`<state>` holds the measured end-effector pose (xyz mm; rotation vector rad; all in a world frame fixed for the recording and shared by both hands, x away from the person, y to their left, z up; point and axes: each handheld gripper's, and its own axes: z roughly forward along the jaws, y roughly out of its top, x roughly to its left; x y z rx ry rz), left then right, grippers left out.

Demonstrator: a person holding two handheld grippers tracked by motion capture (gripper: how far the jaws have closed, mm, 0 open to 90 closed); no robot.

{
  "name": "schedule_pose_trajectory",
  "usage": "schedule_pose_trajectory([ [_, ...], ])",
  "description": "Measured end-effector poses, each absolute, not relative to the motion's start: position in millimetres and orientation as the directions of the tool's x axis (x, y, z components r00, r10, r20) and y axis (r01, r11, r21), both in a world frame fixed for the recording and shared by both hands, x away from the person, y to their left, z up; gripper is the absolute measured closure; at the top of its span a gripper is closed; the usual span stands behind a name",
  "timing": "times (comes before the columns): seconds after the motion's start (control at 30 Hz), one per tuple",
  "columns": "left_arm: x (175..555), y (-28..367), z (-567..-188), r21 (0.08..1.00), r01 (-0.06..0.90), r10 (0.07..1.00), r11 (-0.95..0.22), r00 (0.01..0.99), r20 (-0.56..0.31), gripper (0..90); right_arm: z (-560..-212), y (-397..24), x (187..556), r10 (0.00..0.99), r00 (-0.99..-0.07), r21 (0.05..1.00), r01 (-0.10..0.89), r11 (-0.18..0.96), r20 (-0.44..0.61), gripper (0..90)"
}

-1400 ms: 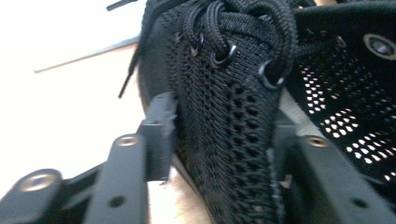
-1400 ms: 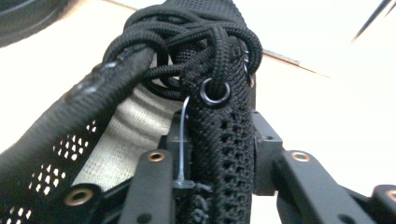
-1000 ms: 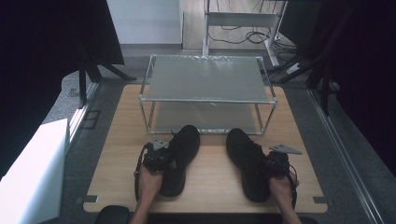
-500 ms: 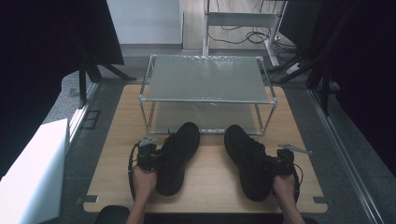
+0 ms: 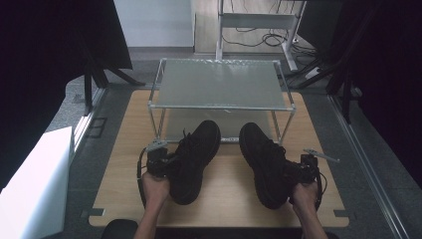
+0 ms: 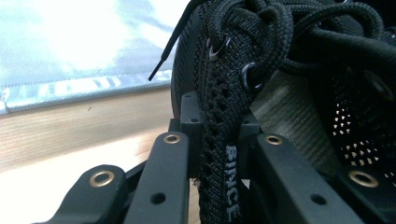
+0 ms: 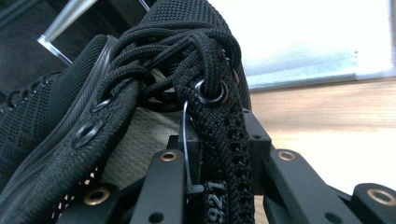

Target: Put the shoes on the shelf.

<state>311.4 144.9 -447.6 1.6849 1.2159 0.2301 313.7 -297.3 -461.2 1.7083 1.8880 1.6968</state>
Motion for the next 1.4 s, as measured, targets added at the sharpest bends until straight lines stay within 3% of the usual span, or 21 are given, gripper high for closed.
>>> schedule_pose_trajectory([
  [0.73,300,142,-411,0.84,0.535,0.761,0.084,0.51,-0.401,79.6,-423,-274,317,0.628,-0.451,0.728,0.622,-0.288,0.634,75.5],
  [1.4,313,145,-377,0.848,0.507,0.765,0.155,0.482,-0.427,79.4,-385,-259,336,0.589,-0.448,0.712,0.61,-0.348,0.673,75.5],
])
